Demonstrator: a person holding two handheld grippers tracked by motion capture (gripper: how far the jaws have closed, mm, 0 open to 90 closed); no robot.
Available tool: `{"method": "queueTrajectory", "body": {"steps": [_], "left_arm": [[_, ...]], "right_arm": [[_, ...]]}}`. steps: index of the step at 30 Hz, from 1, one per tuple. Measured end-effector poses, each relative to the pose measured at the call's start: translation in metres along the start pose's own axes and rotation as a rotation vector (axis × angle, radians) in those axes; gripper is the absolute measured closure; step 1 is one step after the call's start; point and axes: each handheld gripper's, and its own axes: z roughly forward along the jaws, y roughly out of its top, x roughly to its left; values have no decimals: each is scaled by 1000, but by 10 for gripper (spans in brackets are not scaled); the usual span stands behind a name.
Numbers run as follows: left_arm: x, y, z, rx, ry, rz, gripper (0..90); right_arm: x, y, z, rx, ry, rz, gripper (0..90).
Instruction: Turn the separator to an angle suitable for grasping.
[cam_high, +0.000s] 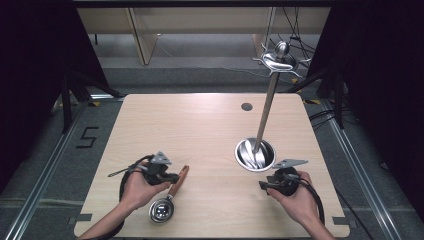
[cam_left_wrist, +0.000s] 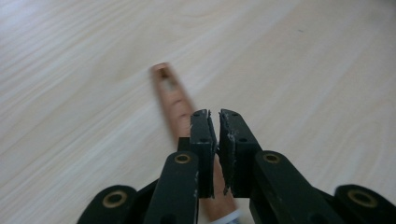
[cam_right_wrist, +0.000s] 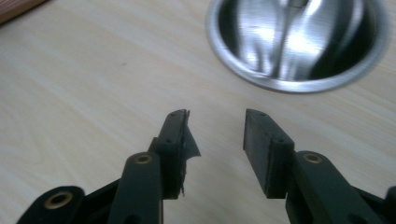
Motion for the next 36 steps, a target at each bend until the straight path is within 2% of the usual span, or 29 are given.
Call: {"method": "queueTrajectory", "body": {"steps": [1,2,3,4,6,7,9,10,12,13,15,16,18,19,20,21,22,23,24,25,26,27,28,29,30,31,32,34,36], "left_arm": [[0,0,0,0,0,0,816],[-4,3,3,37,-15,5,822],[-4,6,5,68,-25,32,822],[-7,11,11,95,-20,41,864],[-10,14,16,112,-20,40,887],[-11,16,19,121,-25,41,891],[-14,19,28,142,-37,26,893],[-15,20,32,156,-37,16,894],[-16,22,41,183,-33,-7,893],[-13,24,46,218,-9,7,894],[-11,25,47,239,4,21,894],[-11,27,48,250,13,22,894],[-8,29,50,257,28,31,894],[-9,30,50,263,38,18,894],[-8,31,50,262,55,25,894],[-6,32,51,261,76,9,894],[-4,32,51,262,84,4,894],[-2,33,51,267,99,19,894],[0,33,51,266,114,12,894],[3,33,50,264,115,-6,894],[7,33,50,263,123,-21,894],[10,33,49,257,129,-29,894],[10,32,50,241,140,-53,894],[10,32,50,241,140,-53,894],[17,30,48,238,149,-84,894],[20,29,47,238,157,-93,894],[23,28,46,237,161,-92,894],[29,27,44,235,173,-111,894],[35,27,42,228,180,-131,894]], "right_arm": [[0,0,0,0,0,0,594],[-6,2,-4,-6,-11,36,583],[-6,2,-4,-6,-11,36,583],[-12,4,-3,-49,-40,-4,575],[-12,4,-3,-51,-40,7,571],[-11,4,-1,-77,-78,4,569],[-10,4,0,-78,-83,9,569],[-9,5,-3,-29,-80,1,568],[-9,5,-3,-25,-85,-2,568],[-8,4,0,-66,-76,-2,568],[-8,3,2,-96,-78,9,568],[-8,3,1,-82,-79,1,568],[-8,3,1,-80,-78,0,567],[-9,3,1,-82,-71,-4,566],[-8,5,-3,-30,-76,-8,564],[-8,5,-3,-32,-74,-8,564],[-6,4,-1,-55,-74,5,563],[-4,4,-2,-41,-71,28,561],[-2,4,-3,-21,-62,60,561],[-2,4,-2,-26,-65,49,559],[-6,4,-2,-40,-77,0,559],[-7,4,-2,-32,-73,-21,558],[-5,4,-2,-25,-71,3,557],[-5,4,-2,-25,-71,3,557],[-3,3,1,-49,-59,36,556],[-3,3,1,-45,-48,35,555],[-2,3,2,-54,-65,42,555],[-2,4,-1,-10,-66,34,554],[-2,3,-1,-8,-66,35,552]]}}
